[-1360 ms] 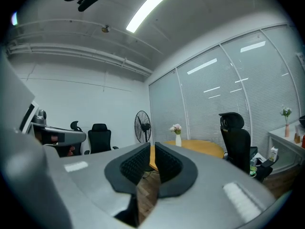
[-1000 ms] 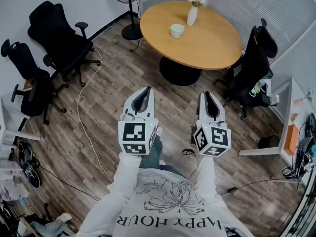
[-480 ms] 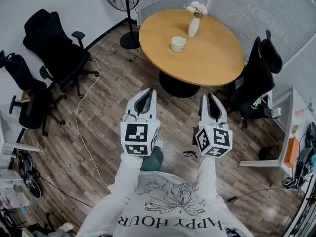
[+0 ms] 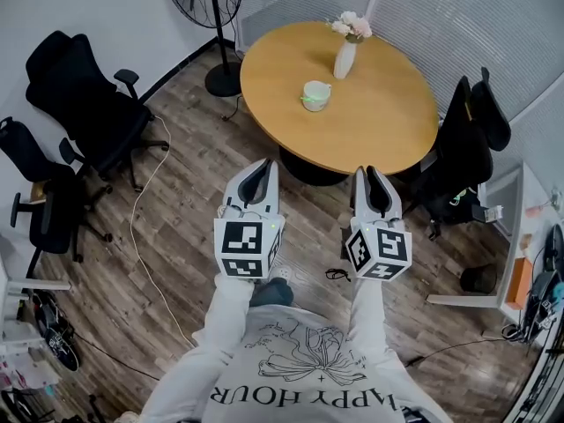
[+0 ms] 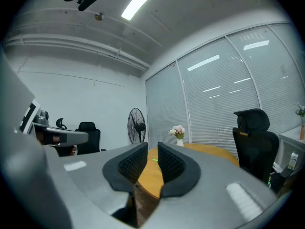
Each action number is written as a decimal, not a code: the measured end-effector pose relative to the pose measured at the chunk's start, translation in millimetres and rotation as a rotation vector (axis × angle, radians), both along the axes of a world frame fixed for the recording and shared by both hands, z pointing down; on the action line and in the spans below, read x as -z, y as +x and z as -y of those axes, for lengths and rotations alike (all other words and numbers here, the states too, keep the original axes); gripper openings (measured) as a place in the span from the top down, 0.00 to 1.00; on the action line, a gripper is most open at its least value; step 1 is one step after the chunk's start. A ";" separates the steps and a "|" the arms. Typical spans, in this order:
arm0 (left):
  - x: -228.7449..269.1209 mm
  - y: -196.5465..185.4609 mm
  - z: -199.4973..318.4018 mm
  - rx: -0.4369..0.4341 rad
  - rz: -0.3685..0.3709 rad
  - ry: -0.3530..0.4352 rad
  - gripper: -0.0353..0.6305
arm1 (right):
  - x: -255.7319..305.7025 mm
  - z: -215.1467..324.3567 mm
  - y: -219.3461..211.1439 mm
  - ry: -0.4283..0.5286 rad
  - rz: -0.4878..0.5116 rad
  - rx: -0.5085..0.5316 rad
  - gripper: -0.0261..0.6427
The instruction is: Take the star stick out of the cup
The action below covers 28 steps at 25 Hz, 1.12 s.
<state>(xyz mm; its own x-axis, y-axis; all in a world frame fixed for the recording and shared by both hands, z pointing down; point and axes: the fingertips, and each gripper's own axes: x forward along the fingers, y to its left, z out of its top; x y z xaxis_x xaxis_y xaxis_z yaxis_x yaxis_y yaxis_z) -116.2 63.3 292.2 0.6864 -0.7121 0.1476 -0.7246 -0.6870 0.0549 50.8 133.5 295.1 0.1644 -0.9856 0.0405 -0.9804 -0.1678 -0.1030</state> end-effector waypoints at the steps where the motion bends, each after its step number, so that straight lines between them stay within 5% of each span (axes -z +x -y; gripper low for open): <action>1: -1.6 2.3 7.4 -0.002 0.001 -0.002 0.94 | -2.1 7.6 1.6 -0.003 0.001 0.000 0.85; 28: -43.1 51.8 132.0 0.038 0.040 -0.076 0.94 | -48.9 139.6 58.2 -0.100 0.036 0.041 0.83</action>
<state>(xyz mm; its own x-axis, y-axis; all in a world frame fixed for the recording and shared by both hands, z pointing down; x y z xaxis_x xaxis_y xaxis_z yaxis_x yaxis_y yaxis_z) -64.4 -68.7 335.3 0.6518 -0.7230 0.2290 -0.7525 -0.6541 0.0770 109.0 -6.2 344.0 0.1207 -0.9821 0.1443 -0.9826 -0.1388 -0.1234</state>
